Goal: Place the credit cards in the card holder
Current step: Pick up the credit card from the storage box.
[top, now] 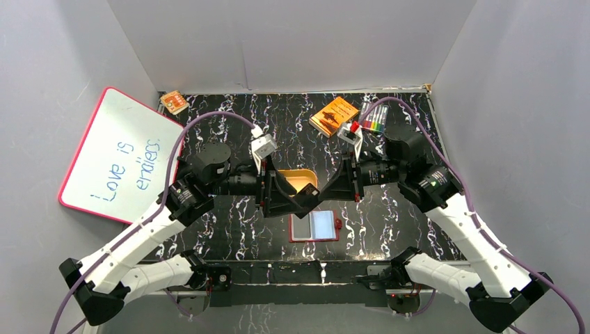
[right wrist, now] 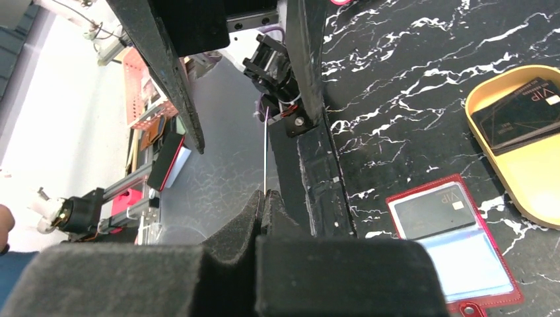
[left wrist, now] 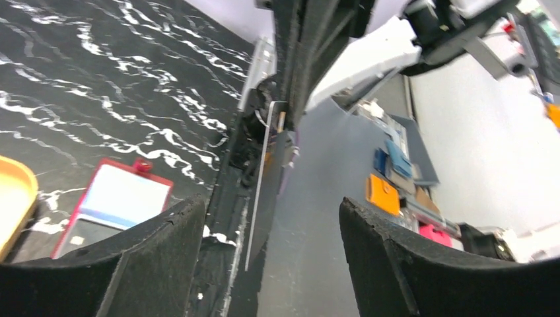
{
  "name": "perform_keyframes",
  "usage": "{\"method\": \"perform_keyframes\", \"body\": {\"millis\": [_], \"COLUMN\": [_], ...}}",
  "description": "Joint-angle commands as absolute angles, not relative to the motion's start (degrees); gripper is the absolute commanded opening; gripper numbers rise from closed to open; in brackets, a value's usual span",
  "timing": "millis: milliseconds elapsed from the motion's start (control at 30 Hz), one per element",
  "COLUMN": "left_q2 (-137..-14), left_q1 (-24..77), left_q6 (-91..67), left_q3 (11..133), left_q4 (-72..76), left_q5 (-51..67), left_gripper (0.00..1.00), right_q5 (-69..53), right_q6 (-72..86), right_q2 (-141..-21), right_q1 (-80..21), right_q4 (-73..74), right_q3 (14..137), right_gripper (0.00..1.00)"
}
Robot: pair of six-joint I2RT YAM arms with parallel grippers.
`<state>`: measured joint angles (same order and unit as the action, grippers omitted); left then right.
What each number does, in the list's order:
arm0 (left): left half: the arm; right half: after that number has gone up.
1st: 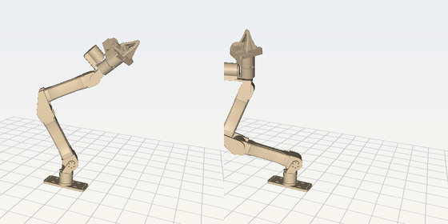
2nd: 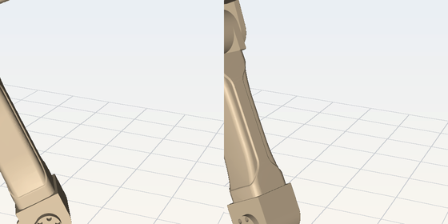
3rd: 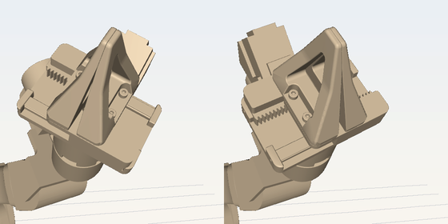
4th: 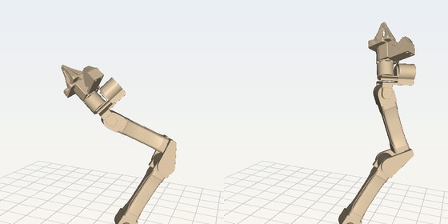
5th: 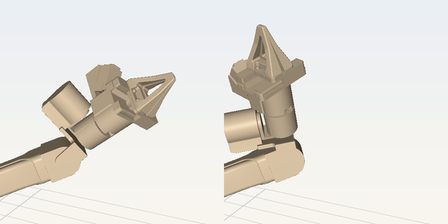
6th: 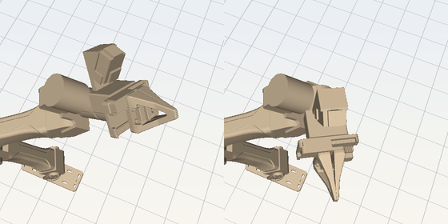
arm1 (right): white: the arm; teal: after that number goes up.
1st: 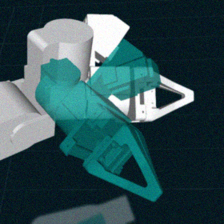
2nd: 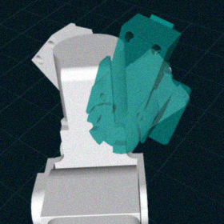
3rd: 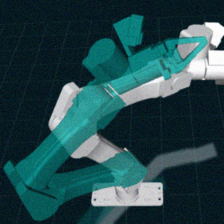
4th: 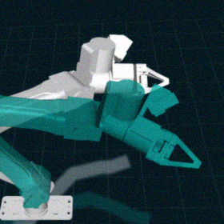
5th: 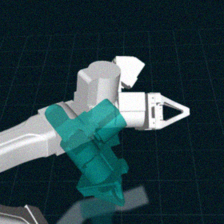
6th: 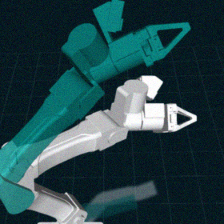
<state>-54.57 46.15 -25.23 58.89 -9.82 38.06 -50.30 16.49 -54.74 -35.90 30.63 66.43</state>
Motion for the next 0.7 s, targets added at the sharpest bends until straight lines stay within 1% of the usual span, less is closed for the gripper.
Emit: {"method": "perform_keyframes", "body": {"millis": [0, 67, 200, 233, 300, 333, 500, 533, 567, 600, 633, 667], "left_q2": [-54.29, -54.32, -54.68, -54.86, -55.17, -55.19, -54.11, -53.57, -52.92, -52.24, -51.48, -50.83], "left_q1": [45.98, 45.99, 46.00, 46.00, 46.00, 46.00, 46.00, 45.97, 46.00, 46.04, 46.00, 45.99], "left_q6": [-26.40, -27.06, -27.51, -27.58, -27.45, -27.51, -30.96, -31.95, -33.23, -34.51, -36.32, -38.34], "left_q3": [60.47, 59.98, 59.51, 59.43, 59.38, 59.21, 56.49, 55.59, 54.55, 53.30, 52.00, 50.62], "left_q4": [-6.94, -6.31, -6.43, -6.57, -7.25, -7.21, -2.04, -0.62, 1.81, 4.37, 6.93, 9.53], "left_q5": [51.12, 52.31, 53.48, 53.38, 52.09, 51.87, 48.62, 46.75, 45.27, 43.68, 41.87, 40.14], "left_gripper": [0.66, 0.58, 0.35, 0.26, 0.06, 0.00, 0.00, 0.00, 0.00, 0.00, 0.00, 0.00], "right_q5": [-55.10, -55.64, -56.64, -56.80, -57.42, -57.59, -57.20, -57.06, -56.70, -55.94, -54.66, -53.22], "right_q6": [14.91, 14.41, 13.72, 13.71, 13.80, 13.90, 16.91, 17.74, 19.40, 20.93, 22.70, 24.34], "right_q2": [-54.34, -54.63, -55.43, -55.60, -55.71, -55.70, -54.66, -54.27, -53.68, -52.88, -51.92, -50.70], "right_q1": [-35.75, -35.70, -35.68, -35.69, -35.70, -35.73, -35.69, -35.68, -35.68, -35.68, -35.69, -35.68], "right_q4": [29.66, 29.74, 30.14, 30.11, 29.77, 29.51, 26.33, 25.41, 24.24, 22.43, 20.63, 18.55], "right_q3": [69.70, 69.90, 70.69, 70.85, 70.85, 70.84, 69.97, 69.59, 68.86, 68.11, 67.17, 66.17], "right_gripper": [0.00, 0.00, 0.00, 0.00, 0.00, 0.00, 0.00, 0.12, 0.29, 0.42, 0.53, 0.61]}}
